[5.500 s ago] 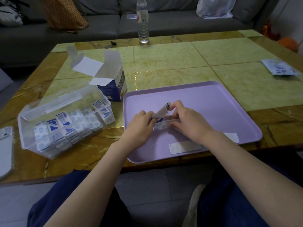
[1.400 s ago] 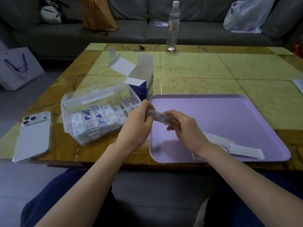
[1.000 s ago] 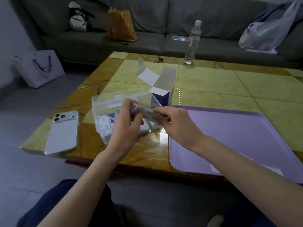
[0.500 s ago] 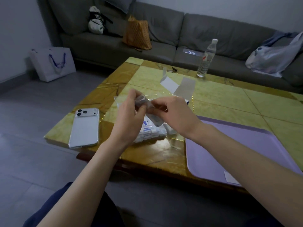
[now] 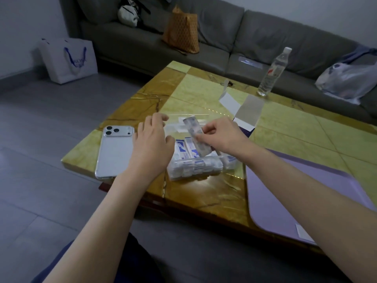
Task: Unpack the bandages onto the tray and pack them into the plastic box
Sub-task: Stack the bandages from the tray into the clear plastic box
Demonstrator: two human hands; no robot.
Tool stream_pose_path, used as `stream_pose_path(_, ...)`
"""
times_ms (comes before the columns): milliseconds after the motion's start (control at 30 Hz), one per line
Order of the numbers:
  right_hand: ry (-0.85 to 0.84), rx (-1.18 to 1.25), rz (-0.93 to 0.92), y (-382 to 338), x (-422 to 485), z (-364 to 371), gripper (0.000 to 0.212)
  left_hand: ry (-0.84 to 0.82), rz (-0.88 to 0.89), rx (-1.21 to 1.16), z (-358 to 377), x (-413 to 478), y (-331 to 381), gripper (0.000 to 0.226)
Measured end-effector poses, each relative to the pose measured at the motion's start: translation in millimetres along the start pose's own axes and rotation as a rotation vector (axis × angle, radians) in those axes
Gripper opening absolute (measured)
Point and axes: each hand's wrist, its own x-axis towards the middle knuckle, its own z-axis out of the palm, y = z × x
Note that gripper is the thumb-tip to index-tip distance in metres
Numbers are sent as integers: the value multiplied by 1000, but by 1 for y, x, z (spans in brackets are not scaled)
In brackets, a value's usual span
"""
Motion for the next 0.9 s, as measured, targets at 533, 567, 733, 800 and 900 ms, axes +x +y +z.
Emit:
stream_pose_path(533,-187,-95,177,1,27,39,39,-118,-77,100,16,6,-13,46)
stream_pose_path(567,-173,-123,169,2,27,40,44,-116,-74,93,15,6,-13,45)
stream_pose_path(733,-65,-240,121,5,31,45,50,-111,-50,77,16,7,-14,45)
stream_pose_path(800,-61,-286,121,6,31,45,51,-112,-51,76,16,6,-14,45)
stream_pose_path(900,-59,-362,122,4,31,43,48,-107,-50,80,17,7,-14,44)
